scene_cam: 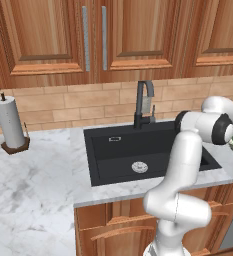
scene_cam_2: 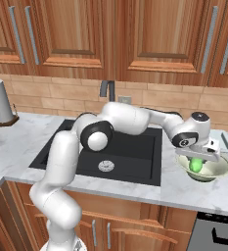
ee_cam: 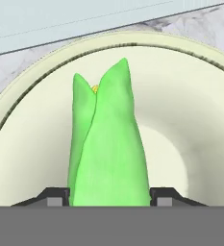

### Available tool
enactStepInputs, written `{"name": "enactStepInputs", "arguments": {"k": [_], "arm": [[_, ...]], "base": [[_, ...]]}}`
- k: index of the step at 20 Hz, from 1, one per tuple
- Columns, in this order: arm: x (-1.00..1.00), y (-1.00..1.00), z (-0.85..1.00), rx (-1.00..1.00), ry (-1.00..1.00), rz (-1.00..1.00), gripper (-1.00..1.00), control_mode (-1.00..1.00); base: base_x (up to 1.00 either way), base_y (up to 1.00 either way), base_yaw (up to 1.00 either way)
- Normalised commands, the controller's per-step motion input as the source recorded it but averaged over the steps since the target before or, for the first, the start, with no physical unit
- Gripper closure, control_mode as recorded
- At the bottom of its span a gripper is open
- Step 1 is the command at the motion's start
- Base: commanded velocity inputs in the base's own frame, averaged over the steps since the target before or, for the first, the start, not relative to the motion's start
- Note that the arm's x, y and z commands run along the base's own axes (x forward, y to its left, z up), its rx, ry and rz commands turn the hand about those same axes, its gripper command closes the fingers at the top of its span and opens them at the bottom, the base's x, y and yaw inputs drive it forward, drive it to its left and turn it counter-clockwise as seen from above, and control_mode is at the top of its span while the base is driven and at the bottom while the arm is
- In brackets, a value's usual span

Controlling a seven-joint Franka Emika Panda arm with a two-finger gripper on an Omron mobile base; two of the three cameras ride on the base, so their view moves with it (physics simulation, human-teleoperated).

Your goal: Pick the corn from the sink and place it in the bowl. Then pick the bowl and place it in the microwave. Then close the microwave door and press the start button.

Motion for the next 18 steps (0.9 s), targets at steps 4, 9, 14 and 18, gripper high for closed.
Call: {"name": "enactStepInputs", "arguments": {"k": [4,9,14,18], "arm": [[0.00,-0.05,0.04,0.00,-0.03,0.02,-1.00,-1.00],[-0.49,0.28,0.71,-0.05,-0.03,0.00,-1.00,-1.00],[-0.94,0.88,0.45,-0.33,0.02,0.00,-1.00,-1.00],[-0.67,1.00,-0.01,-0.59,0.07,0.04,-1.00,-1.00]], "base": [[0.00,0.00,0.00],[0.00,0.00,0.00],[0.00,0.00,0.00],[0.00,0.00,0.00]]}}
